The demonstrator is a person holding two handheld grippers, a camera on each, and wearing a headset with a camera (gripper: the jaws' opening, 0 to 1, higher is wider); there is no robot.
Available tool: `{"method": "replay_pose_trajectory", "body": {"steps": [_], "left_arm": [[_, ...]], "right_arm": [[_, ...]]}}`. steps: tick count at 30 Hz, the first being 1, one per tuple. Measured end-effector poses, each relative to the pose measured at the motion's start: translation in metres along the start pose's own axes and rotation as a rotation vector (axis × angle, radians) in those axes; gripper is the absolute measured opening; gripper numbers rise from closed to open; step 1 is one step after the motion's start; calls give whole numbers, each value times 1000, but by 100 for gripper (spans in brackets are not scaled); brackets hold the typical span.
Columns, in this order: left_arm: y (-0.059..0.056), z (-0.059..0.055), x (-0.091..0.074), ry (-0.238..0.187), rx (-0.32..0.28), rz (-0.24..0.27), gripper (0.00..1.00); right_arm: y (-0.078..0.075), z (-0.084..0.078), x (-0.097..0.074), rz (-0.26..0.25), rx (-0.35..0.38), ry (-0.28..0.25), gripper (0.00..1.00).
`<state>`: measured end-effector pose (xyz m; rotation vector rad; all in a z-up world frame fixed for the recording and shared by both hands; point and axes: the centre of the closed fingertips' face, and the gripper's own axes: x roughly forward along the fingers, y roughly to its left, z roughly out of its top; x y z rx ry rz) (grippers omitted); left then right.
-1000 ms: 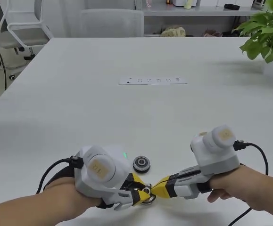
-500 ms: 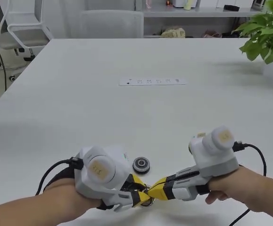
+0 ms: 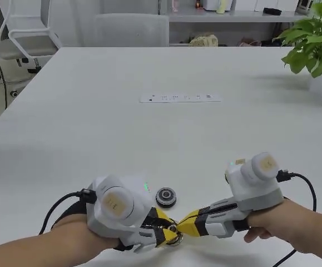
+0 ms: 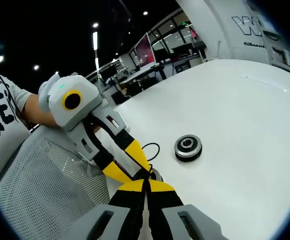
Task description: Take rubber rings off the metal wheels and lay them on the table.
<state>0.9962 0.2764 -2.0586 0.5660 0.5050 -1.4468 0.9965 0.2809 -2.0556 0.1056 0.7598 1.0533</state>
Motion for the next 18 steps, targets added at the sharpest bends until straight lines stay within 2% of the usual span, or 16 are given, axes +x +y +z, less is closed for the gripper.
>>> {"method": "replay_pose_trajectory", "body": {"steps": [7,13,18], "left_arm": [[-2,1,0,20,62,-4,9],[-2,3,-2,18,69,-14,12],[-1,10,-7,0,66,-18,12]], "right_arm": [[0,0,0,1,-7,-1,0],[-2,5,-2,-3,1,-20,0],[-2,7,-3,-6,3,-32,0]]}}
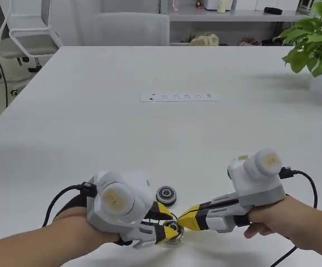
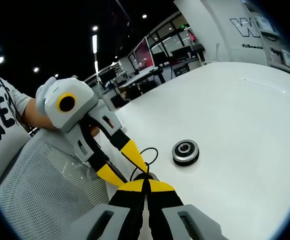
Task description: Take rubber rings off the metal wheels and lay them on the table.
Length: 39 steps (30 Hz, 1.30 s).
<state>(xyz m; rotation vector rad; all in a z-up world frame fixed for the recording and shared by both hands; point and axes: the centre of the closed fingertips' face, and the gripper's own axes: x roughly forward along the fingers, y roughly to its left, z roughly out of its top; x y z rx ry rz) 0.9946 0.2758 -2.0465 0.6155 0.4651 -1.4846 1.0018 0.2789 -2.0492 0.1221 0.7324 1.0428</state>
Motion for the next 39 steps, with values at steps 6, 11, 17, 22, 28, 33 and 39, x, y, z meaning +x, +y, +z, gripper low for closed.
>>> {"method": "replay_pose_trajectory", "body": {"steps": [6,11,17,22,28,33,39], "left_arm": [[1,8,-8,-16,-3,3,18],[4,16,-18,-39,-10,12,20],[9,20,-32,-49,-21,24,25],[13,20,-44,-56,-29,45,30],[20,25,-61,-87,-58,80,33],[24,27,-73,-109,-75,111,39],[27,26,-89,-135,-108,141,44]], "right_arm": [[0,3,-2,-2,1,-13,0],[0,7,-3,-2,1,-24,0],[1,12,-5,-3,-2,-40,0],[1,13,-6,-4,-3,-48,0],[2,16,-6,-6,-7,-56,0],[2,18,-7,-7,-6,-62,0],[4,22,-7,-5,-9,-70,0]]}}
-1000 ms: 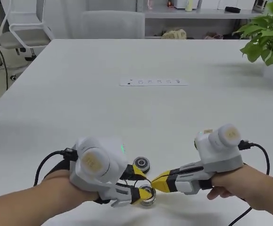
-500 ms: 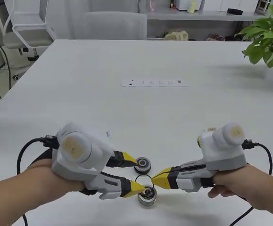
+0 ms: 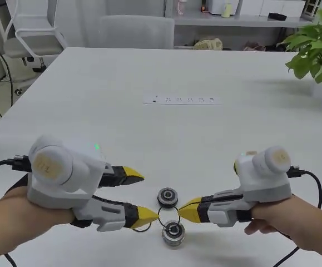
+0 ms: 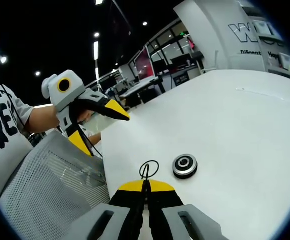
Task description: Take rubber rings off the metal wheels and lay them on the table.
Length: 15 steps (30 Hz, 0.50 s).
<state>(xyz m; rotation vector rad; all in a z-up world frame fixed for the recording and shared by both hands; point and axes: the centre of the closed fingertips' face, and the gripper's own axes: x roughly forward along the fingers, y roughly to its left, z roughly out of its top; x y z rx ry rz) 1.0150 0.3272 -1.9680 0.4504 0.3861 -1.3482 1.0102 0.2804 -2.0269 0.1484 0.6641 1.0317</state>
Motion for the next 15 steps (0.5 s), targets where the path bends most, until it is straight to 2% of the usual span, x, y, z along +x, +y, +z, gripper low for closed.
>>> {"method": "replay_pose_trajectory", "body": {"steps": [8,15], "left_arm": [[-1,-3,-14,-16,-22,26,51],[-3,-8,-23,-11,-17,46,56]], "right_arm": [[5,9,1,7,-6,-14,0],[9,13,3,15,-22,-10,0]]}}
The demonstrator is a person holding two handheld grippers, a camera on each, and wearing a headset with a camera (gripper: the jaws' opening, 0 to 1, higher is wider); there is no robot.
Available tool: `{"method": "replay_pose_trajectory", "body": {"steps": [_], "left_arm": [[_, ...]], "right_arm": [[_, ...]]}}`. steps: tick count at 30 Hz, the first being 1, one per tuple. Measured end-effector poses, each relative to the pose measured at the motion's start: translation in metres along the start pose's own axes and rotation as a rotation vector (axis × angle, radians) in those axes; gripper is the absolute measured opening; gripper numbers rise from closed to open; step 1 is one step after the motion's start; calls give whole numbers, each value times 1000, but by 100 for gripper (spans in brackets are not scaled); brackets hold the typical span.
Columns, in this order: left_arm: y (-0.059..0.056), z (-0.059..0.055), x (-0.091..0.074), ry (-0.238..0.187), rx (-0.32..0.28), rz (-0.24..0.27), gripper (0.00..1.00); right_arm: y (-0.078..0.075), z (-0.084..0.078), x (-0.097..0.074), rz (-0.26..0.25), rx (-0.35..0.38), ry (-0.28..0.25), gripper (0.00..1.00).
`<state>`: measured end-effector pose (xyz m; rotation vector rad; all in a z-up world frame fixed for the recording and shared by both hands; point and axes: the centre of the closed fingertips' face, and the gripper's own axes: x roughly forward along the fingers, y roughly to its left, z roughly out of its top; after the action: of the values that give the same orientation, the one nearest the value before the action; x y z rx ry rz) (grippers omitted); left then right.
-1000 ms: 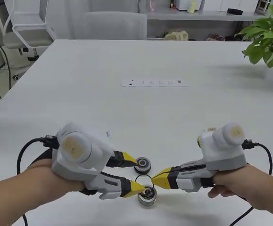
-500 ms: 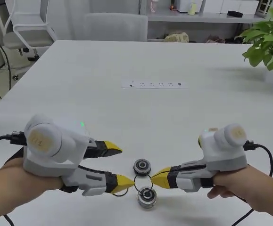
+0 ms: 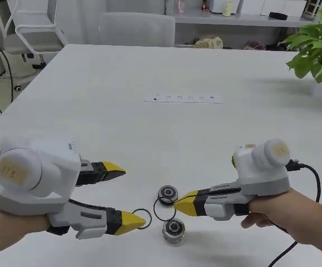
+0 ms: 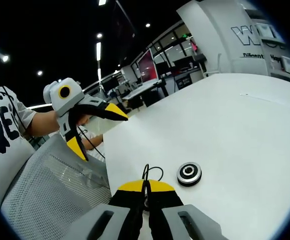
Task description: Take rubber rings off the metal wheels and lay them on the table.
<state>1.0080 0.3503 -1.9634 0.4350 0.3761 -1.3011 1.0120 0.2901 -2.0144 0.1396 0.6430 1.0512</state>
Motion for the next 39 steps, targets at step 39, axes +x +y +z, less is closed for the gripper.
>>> {"method": "replay_pose_trajectory", "body": {"steps": [39], "left_arm": [[1,-24,-26,2,-79,55,71]], "right_arm": [[13,-6,39,51,-30,81,0]]}}
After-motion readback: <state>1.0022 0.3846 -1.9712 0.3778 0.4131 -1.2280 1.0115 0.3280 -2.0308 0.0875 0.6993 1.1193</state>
